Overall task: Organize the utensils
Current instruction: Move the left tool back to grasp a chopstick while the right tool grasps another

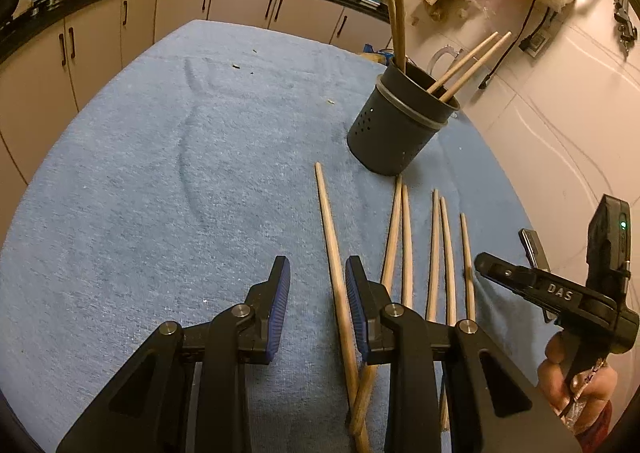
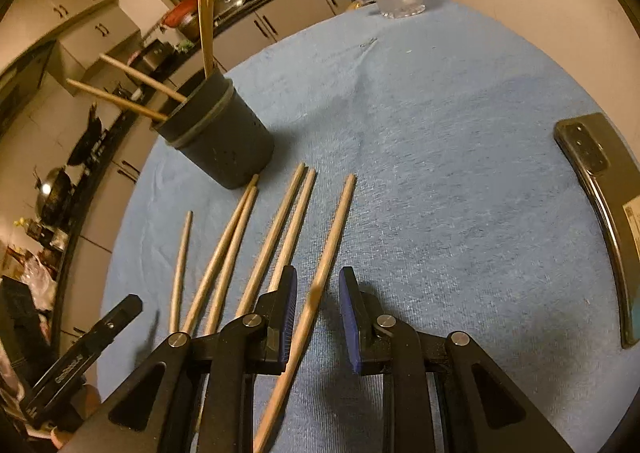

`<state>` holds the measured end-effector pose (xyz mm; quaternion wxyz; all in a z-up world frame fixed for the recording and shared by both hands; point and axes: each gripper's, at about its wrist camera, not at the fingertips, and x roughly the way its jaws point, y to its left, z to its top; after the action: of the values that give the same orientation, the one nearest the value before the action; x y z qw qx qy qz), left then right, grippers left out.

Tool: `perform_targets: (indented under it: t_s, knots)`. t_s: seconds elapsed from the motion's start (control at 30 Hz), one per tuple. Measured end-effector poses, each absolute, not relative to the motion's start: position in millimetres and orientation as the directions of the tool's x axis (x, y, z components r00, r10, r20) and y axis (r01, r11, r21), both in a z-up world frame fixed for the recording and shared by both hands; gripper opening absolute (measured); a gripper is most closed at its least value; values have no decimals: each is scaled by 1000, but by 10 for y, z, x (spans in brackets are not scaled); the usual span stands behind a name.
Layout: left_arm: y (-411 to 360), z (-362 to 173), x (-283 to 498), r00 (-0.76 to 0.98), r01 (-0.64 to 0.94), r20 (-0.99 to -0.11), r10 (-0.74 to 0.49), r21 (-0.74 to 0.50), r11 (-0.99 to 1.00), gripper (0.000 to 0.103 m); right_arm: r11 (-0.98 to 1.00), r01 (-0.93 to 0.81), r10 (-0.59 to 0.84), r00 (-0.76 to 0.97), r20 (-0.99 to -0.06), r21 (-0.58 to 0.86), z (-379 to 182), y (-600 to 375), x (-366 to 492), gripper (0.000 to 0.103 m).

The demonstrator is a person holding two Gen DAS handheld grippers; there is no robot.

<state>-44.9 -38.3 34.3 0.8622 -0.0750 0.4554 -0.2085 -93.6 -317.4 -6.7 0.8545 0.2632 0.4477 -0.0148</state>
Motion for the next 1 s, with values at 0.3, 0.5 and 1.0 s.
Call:
perform_targets:
  t_s: [0.3, 0.5, 1.0]
  knots:
    - [-424, 289, -338, 471, 279, -773, -425, -326, 903, 27, 934, 213, 130, 542, -830, 285, -88, -2934, -795, 15]
    - [-488, 251, -217, 428, 287, -799, -422, -323, 902, 27, 980, 132, 66, 494, -867, 149, -56, -2912, -810, 12]
    - [-856, 150, 124, 354, 298, -860, -368, -269, 916, 27, 909, 271, 150, 496, -856, 316, -36, -3561, -807, 13]
